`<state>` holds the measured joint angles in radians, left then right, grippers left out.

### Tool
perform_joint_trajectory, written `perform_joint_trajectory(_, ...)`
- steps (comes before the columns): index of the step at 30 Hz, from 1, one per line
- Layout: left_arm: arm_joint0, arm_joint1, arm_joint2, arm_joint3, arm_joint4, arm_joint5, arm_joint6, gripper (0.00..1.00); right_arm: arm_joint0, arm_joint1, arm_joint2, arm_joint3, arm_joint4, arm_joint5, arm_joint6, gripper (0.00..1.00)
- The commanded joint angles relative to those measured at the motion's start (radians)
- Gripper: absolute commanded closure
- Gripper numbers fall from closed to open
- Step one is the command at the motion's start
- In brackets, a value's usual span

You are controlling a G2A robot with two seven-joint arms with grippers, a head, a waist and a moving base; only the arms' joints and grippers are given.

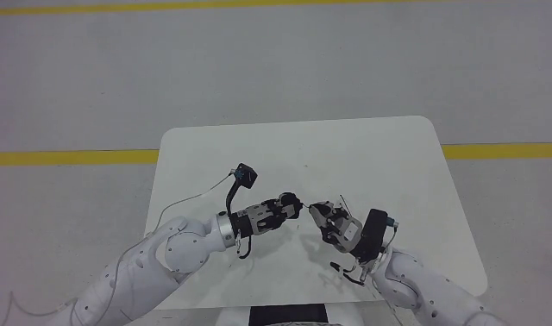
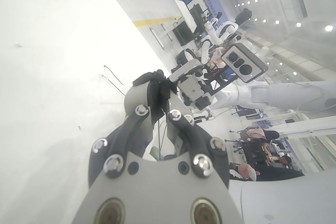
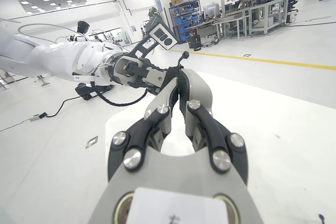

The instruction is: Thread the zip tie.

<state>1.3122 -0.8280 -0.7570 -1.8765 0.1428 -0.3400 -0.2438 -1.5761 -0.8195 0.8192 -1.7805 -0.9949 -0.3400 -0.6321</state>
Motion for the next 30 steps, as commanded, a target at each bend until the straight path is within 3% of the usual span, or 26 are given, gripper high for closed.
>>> perform_joint_trajectory(1, 0.0, 0.0, 0.0, 0.0, 0.0, 0.0, 0.0, 1.0, 0.0, -0.001, 0.001, 0.001, 0.001, 0.0, 0.003, 1.0)
perform_joint_trajectory(30, 0.0, 0.0, 0.0, 0.0, 0.0, 0.0, 0.0, 1.0, 0.004, -0.018, -0.003, 0.013, 0.004, 0.0, 0.026, 1.0)
